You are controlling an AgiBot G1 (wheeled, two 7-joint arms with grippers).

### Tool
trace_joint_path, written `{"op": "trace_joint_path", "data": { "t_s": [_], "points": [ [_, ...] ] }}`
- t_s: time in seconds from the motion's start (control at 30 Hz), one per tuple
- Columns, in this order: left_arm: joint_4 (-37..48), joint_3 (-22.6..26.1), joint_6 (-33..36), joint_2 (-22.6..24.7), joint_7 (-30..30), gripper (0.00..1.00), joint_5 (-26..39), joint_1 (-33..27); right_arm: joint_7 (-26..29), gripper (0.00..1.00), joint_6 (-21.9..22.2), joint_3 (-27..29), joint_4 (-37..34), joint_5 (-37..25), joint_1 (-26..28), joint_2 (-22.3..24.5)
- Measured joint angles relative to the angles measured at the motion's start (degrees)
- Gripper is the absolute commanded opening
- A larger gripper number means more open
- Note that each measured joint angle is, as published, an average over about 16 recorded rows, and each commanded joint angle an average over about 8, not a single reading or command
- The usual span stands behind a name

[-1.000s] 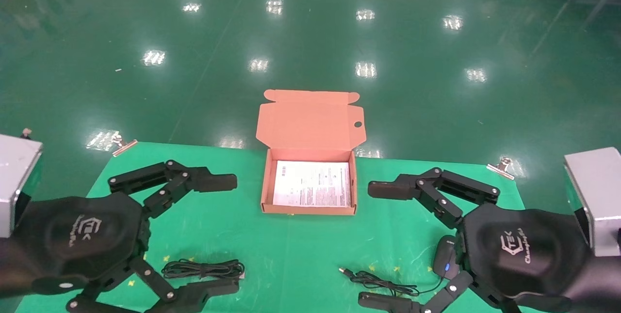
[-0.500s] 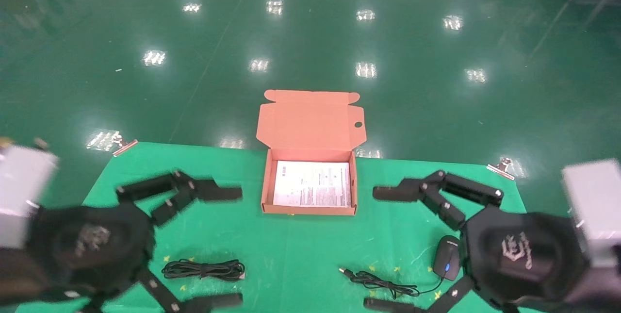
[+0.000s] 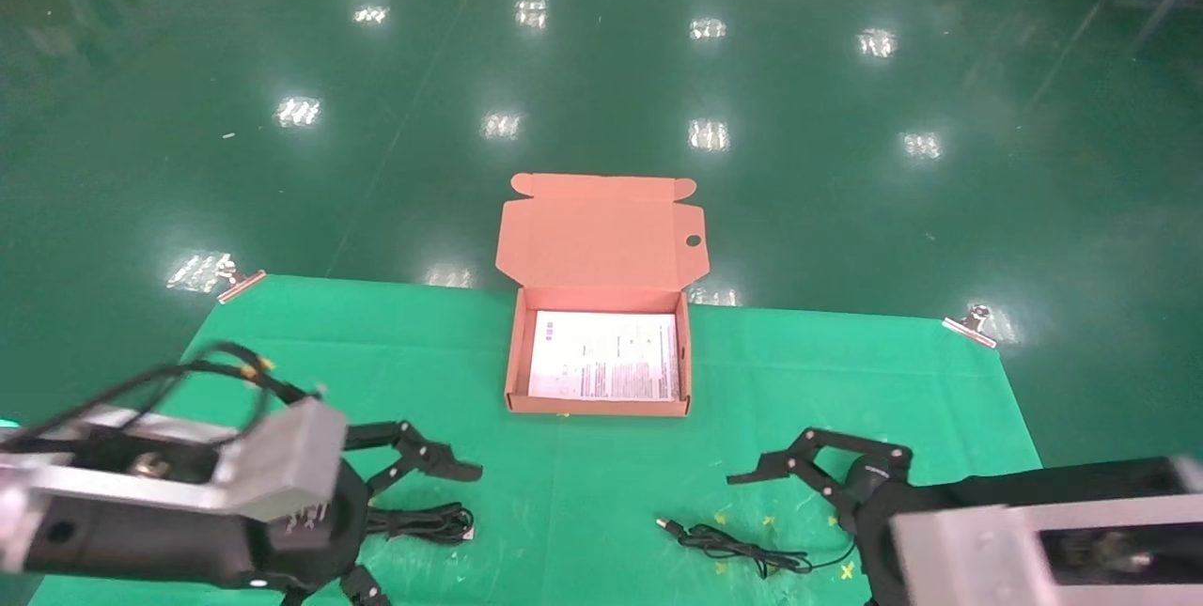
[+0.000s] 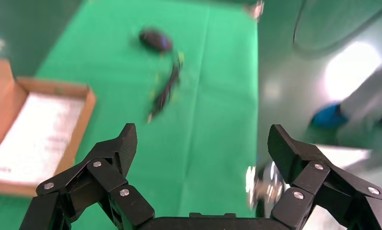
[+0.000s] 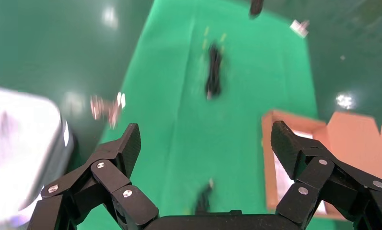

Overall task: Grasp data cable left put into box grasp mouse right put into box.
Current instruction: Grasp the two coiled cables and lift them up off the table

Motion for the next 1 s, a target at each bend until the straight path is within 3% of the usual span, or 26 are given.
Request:
{"op": "trace_joint_path", "data": {
  "t_s": [0.47,0.73,1.0],
  "points": [
    [2.68,11.48,-3.24,7.89,0.45,1.0,22.99,-6.99,-6.04,1.0,2.78,-11.52,0.27,-22.43,6.29,-6.0],
    [6.94,15.46,-7.24,12.0,0.13,1.0,32.55,-7.0,-5.64,1.0,7.49,-14.96,0.2,-31.43,4.61,-9.09],
    [15.86,17.27,-11.43,15.66,0.67,1.0,37.65,-7.19,-2.14,1.0,13.41,-16.58,-0.09,-37.91,0.89,-11.76]
  ]
}}
